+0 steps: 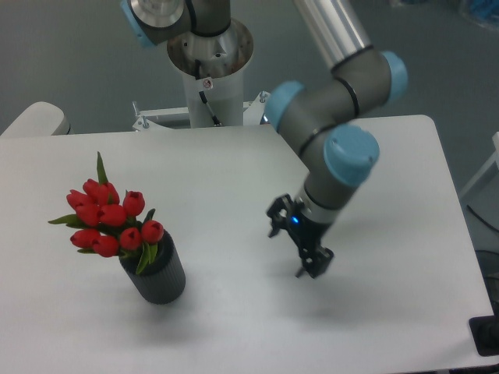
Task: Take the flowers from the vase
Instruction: 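Move the open gripper toward the tulip stems above the vase rim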
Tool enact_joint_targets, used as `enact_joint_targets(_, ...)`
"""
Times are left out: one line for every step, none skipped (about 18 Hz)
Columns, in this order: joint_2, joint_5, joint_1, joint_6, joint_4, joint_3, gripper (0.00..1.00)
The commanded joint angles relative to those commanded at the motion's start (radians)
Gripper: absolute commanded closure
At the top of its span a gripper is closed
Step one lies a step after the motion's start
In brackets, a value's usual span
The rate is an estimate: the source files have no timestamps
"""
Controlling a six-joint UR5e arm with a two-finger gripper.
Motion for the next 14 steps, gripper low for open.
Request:
enact_joint_targets(0.009, -0.049, 0.000, -0.002, -0.002, -0.014, 0.00)
enact_joint_targets(0.020, -0.095, 0.000, -0.017, -0.002, -0.026, 0.00)
enact_joint_targets(0.028, -0.141, -0.002, -0.052, 0.000, -0.034, 0.00)
enact_joint_targets(0.029, -0.187, -0.003, -0.086, 0.000, -0.034, 0.00)
enact_joint_targets(0.032, -0.232, -0.005, -0.110, 0.002, -0.035, 0.00)
enact_joint_targets(0.034, -0.275, -0.017, -0.126, 0.002, -0.035, 0.00)
enact_joint_targets(0.034, -0.305, -0.029, -0.135, 0.003, -0.037, 0.00)
enact_joint_targets(0.035, -0.327, -0.040, -0.140, 0.002, -0.045, 0.00)
enact_joint_targets(0.035, -0.342, -0.052, -0.140, 0.003, -0.051, 0.00)
enact_joint_targets(0.040, -0.350, -0.063, -0.138, 0.003, -0.058, 0.00)
enact_joint_targets(0.048, -0.352, -0.072, -0.138, 0.005, -0.063, 0.00)
enact_joint_targets(0.049, -0.352, -0.080, -0.132, 0.005, -0.065, 0.00)
enact_joint_targets(0.049, -0.352, -0.089, -0.127, 0.006, -0.065, 0.00)
enact_joint_targets(0.049, -0.353, -0.095, -0.129, 0.011, -0.065, 0.00)
